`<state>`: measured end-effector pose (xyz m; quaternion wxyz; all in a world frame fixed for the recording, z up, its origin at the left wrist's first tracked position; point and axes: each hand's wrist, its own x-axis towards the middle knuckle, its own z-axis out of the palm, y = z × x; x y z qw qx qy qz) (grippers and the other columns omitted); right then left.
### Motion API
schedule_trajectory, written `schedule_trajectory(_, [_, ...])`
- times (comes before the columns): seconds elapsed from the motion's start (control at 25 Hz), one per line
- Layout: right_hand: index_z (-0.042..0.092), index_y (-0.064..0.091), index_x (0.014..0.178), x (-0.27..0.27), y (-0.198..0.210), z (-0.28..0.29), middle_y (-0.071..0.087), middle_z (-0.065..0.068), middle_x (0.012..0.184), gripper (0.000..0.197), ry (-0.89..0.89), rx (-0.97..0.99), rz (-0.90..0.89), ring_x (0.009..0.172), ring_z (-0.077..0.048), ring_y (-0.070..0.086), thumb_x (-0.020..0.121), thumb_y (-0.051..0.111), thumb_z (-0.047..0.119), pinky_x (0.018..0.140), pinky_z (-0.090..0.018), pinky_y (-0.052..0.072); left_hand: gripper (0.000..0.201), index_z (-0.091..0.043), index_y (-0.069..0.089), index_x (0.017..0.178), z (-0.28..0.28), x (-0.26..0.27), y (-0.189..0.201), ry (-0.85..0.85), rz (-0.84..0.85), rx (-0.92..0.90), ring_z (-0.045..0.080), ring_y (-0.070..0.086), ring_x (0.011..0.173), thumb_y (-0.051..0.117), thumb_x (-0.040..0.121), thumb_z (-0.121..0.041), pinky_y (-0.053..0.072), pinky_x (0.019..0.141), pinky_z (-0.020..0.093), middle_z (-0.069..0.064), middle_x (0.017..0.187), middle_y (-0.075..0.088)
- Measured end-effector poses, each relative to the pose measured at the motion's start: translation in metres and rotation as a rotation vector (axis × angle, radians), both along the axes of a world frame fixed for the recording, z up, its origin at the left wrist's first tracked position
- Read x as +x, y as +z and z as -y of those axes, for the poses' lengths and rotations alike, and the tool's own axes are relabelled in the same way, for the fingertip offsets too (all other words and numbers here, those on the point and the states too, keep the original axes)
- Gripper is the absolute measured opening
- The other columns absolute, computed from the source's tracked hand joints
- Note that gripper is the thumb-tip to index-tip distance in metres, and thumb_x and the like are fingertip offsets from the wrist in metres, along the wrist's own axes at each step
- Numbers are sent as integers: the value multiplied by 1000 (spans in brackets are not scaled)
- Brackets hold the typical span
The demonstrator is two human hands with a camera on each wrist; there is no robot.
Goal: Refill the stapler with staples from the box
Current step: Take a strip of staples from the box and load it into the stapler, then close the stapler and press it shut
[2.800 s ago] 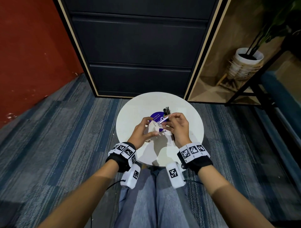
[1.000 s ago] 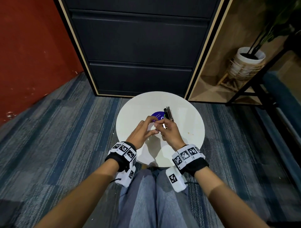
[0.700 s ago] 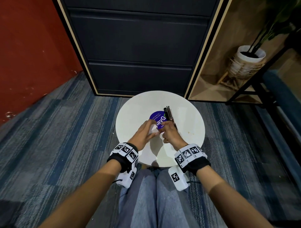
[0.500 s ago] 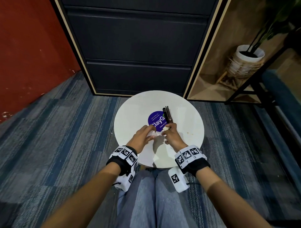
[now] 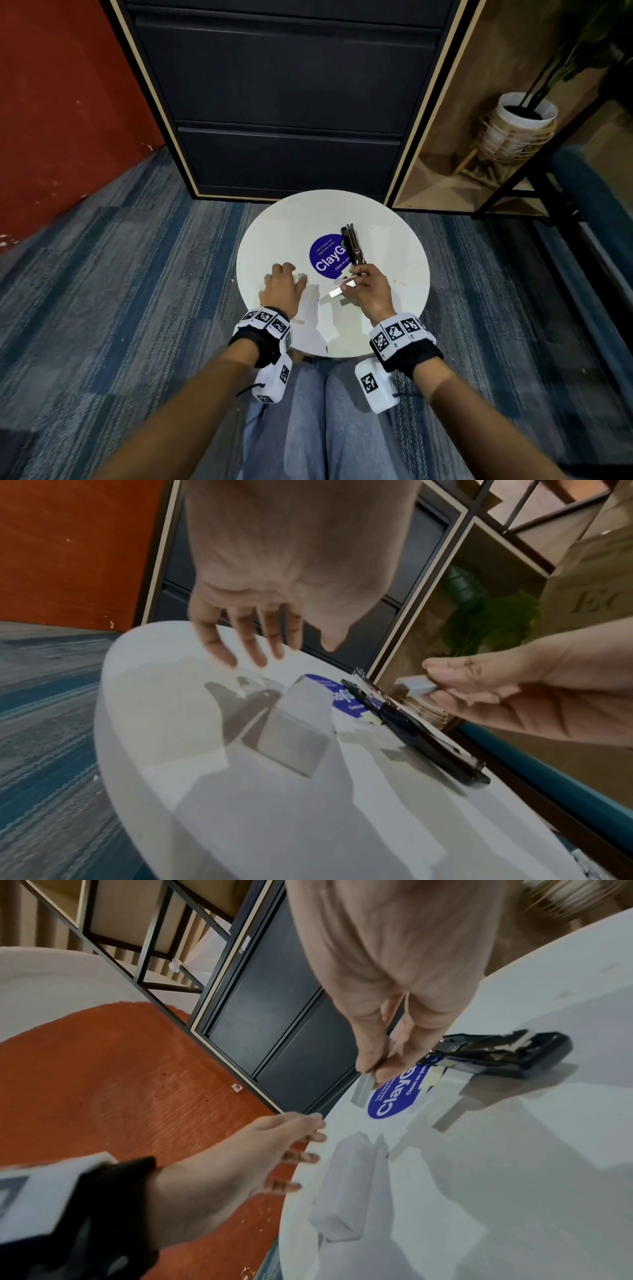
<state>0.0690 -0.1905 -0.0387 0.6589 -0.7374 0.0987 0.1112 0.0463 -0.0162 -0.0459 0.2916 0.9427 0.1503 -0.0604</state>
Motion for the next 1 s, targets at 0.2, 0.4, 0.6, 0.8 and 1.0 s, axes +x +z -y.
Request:
schedule_trajectory(0.2, [12,66,71,0,3,-7,67,-24,92,22,-11,73,16,85,-37,65,70,72,-10,82,-49,56,25,-7,61,115,1,-5,18,-381,125,-454,-7,61,77,52,96,-21,47,74,4,7,95,68])
schedule_trajectory(0.4, [9,68,77,-10,12,-8,69,-17,85,16,14,42,83,69,-24,66,69,77,-2,61,-25,57,19,4,65,98,17,3,15,-230,132,-574,8,62,65,55,94,-11,47,60,13,18,82,68])
schedule_trajectory(0.6, [12,66,85,-10,5,11,61,1,68,21,160,-343,304,66,-17,59,69,77,2,62,-34,56,19,5,64,97,30,14,21,-297,43,-511,3,54,54,53,94,-11,45,50,18,7,71,59])
schedule_trajectory(0.8, [7,70,88,-6,-7,23,66,-14,97,13,154,-715,365,90,-30,62,79,64,1,78,-42,53,29,-1,57,121,39,24,24,-337,107,-411,23,62,82,48,97,-15,50,76,27,16,104,67])
schedule_trajectory(1.0, [0,66,92,5,-30,15,53,-18,111,12,205,-719,94,106,-36,54,82,62,4,83,-34,45,27,-5,59,118,32,30,20,-297,143,-309,30,63,97,50,93,-9,52,89,38,13,117,63])
